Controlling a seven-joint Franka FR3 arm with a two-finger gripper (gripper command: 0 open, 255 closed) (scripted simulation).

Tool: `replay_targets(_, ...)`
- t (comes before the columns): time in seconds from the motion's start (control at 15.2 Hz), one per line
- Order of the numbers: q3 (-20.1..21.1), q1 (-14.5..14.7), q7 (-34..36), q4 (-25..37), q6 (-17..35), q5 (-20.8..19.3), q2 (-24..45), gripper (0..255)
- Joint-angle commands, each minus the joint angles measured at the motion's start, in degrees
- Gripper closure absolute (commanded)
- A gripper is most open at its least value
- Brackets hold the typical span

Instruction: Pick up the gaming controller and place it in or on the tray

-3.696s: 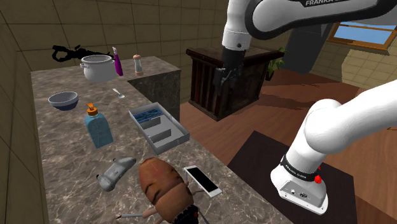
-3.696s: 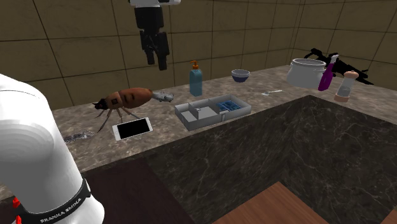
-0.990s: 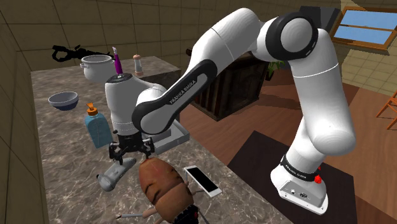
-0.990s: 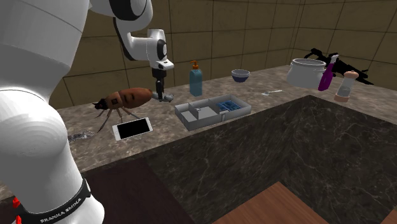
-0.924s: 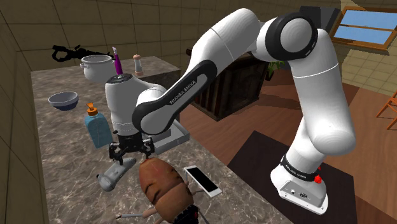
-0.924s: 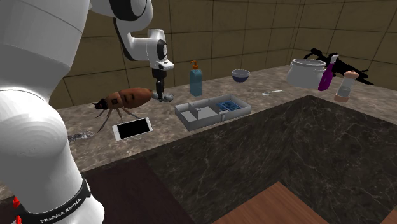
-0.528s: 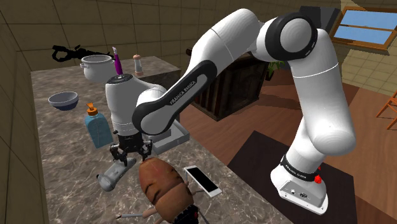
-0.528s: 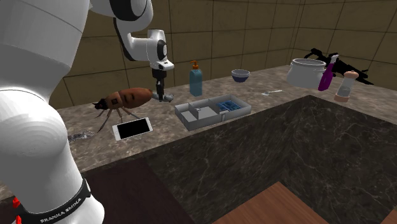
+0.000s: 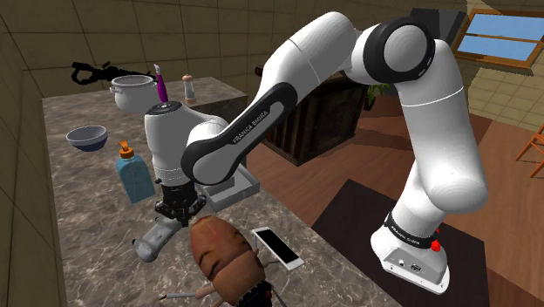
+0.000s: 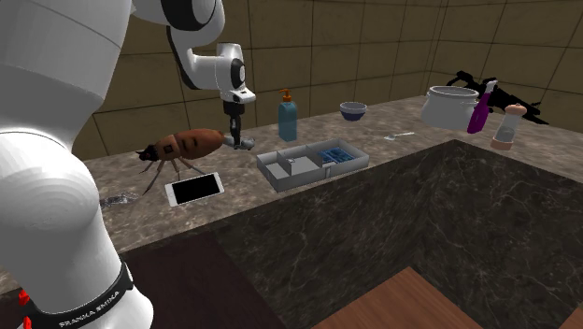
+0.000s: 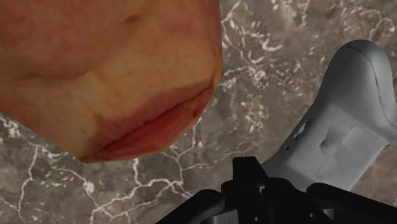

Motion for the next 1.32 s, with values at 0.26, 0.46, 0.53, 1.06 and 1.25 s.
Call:
replay_targets(0.26, -4.9, 6.2, 18.9, 3.7, 4.8, -0.1, 3.0, 0)
replay_targets(0.46, -10.8, 12.8, 37.5, 9.7, 7.8, -0.3, 6.9, 0)
replay_targets(0.53, -11.1, 13.1, 38.4, 10.0, 7.9, -0.2, 7.0, 0)
replay_targets(1.06, -12.4, 14.2, 38.9, 12.4, 10.4, -1.4, 12.0, 0)
replay_targets(1.25, -12.4, 14.2, 38.9, 12.4, 10.4, -1.4, 12.0, 0)
